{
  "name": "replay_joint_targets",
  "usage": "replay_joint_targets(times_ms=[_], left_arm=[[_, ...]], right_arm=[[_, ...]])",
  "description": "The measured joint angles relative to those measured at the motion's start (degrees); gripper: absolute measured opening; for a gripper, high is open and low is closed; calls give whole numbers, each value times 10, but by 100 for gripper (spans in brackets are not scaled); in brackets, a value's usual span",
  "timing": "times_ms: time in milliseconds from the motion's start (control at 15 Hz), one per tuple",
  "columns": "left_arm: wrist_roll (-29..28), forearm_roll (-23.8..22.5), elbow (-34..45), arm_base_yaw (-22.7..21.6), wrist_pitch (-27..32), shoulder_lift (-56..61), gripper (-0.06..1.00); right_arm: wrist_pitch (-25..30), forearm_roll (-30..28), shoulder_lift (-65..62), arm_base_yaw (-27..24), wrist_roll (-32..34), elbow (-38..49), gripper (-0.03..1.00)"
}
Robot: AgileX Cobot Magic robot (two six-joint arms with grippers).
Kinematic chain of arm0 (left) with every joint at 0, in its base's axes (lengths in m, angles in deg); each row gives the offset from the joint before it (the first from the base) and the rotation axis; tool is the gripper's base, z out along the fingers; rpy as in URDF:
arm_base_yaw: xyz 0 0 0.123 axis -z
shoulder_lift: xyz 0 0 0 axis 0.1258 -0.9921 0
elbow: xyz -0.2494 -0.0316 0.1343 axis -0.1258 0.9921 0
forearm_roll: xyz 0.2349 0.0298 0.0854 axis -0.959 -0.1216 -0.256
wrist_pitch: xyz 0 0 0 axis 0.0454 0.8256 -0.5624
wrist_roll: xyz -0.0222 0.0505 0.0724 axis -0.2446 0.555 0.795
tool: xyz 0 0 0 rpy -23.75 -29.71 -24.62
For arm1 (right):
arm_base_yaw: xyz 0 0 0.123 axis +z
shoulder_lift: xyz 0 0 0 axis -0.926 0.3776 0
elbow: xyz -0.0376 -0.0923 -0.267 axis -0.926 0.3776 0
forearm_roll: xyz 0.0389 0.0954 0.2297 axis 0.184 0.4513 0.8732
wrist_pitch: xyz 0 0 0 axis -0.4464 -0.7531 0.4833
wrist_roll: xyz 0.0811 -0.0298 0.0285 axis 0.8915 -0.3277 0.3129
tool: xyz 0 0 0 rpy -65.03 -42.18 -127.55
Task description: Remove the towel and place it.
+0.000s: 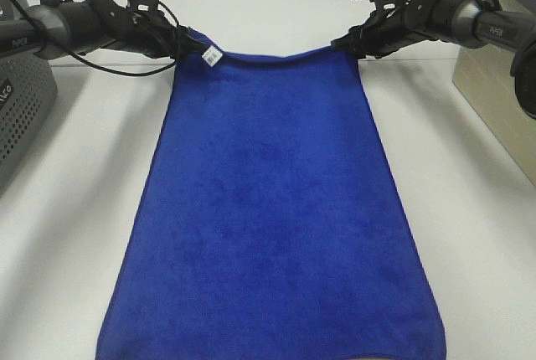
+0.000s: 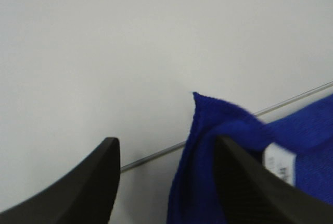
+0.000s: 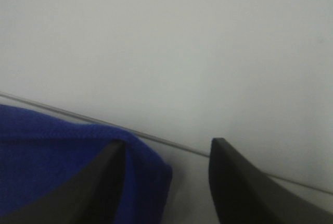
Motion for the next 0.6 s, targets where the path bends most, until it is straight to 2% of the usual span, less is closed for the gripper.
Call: replay_joint_targets(times_ms=[133, 333, 400, 600], left_arm=[[-1, -1, 0, 0, 2, 0, 56], [-1, -2, 0, 0, 20, 3, 57], [-1, -4, 0, 0, 61, 22, 58], [-25, -18, -7, 0, 167, 61, 58]], right_arm=[[35, 0, -2, 0, 0, 0, 58], [96, -19, -9, 0, -3, 0, 59], [144, -48, -19, 0, -5, 0, 59], [242, -61, -52, 0, -3, 0, 59]])
